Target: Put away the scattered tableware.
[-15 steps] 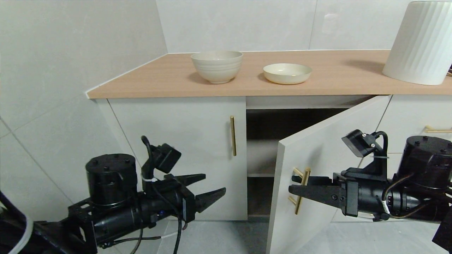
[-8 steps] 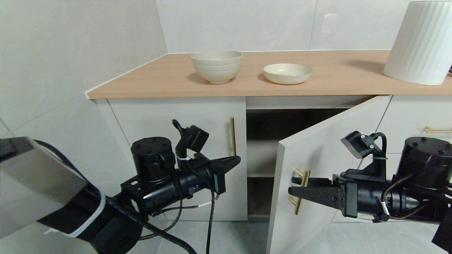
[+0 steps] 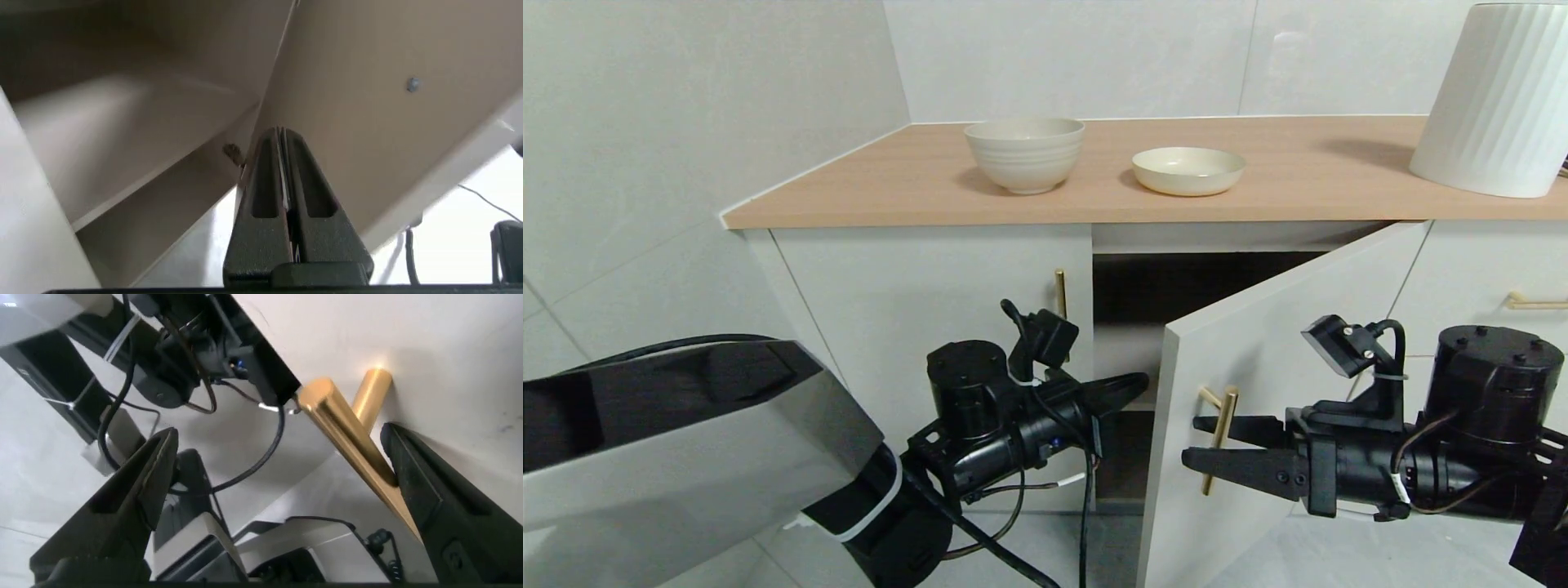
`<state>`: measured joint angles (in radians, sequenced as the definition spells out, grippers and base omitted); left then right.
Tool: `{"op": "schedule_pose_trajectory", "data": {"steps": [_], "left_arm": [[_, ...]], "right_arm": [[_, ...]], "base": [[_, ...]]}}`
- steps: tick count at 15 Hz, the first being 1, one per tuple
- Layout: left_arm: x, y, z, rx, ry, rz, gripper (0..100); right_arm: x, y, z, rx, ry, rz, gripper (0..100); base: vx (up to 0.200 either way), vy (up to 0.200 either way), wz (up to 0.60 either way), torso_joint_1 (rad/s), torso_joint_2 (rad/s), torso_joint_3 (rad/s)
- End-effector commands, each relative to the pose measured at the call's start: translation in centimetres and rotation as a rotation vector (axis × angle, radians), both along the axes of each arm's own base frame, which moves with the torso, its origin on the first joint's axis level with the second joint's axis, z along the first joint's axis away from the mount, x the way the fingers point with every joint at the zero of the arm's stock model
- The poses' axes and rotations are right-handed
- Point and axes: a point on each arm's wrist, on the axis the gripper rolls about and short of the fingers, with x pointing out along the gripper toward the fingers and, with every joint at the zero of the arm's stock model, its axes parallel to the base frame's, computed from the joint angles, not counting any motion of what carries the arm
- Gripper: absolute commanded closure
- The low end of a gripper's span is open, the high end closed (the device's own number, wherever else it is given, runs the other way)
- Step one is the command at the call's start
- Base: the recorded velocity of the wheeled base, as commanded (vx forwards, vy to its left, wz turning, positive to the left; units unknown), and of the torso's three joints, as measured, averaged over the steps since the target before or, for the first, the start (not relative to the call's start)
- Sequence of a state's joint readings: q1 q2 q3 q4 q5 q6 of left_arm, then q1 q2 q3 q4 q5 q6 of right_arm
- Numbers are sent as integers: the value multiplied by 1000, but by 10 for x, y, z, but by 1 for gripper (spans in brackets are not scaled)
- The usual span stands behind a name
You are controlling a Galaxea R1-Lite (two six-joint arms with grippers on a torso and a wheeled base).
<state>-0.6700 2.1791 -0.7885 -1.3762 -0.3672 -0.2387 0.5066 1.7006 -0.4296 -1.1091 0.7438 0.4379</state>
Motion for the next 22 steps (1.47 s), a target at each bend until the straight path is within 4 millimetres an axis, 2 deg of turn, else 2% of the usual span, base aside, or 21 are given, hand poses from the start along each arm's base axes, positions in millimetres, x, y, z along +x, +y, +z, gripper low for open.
{"op": "schedule_pose_trajectory", "data": {"steps": [1, 3, 5, 6, 11, 15, 19, 22], "left_arm": [[1, -10, -6, 2, 6, -20, 100], [-3, -22, -2, -2, 3, -52, 100], [-4, -26, -1, -2, 3, -61, 100], [-8, -32, -3, 3, 11, -76, 100], [-6, -33, -1, -4, 5, -76, 100], [-7, -32, 5, -31, 26, -76, 100], [-12, -28, 14, 2, 76, -75, 100], [-13, -28, 13, 7, 79, -76, 100]], "right_arm": [[2, 1, -3, -7, 4, -14, 0], [0, -1, 1, 0, -11, -16, 0], [0, -2, 2, 1, -14, -21, 0], [3, -9, 2, -17, -56, -48, 0], [-2, -25, 9, -37, -89, -163, 0], [-11, -33, 6, -121, -123, -296, 0], [-58, -55, 25, -155, -85, -304, 0], [-66, -57, 26, -164, -74, -296, 0]], "base": [[0, 0, 0, 0, 0, 0], [0, 0, 0, 0, 0, 0], [0, 0, 0, 0, 0, 0], [0, 0, 0, 0, 0, 0], [0, 0, 0, 0, 0, 0], [0, 0, 0, 0, 0, 0], [0, 0, 0, 0, 0, 0], [0, 0, 0, 0, 0, 0]]}}
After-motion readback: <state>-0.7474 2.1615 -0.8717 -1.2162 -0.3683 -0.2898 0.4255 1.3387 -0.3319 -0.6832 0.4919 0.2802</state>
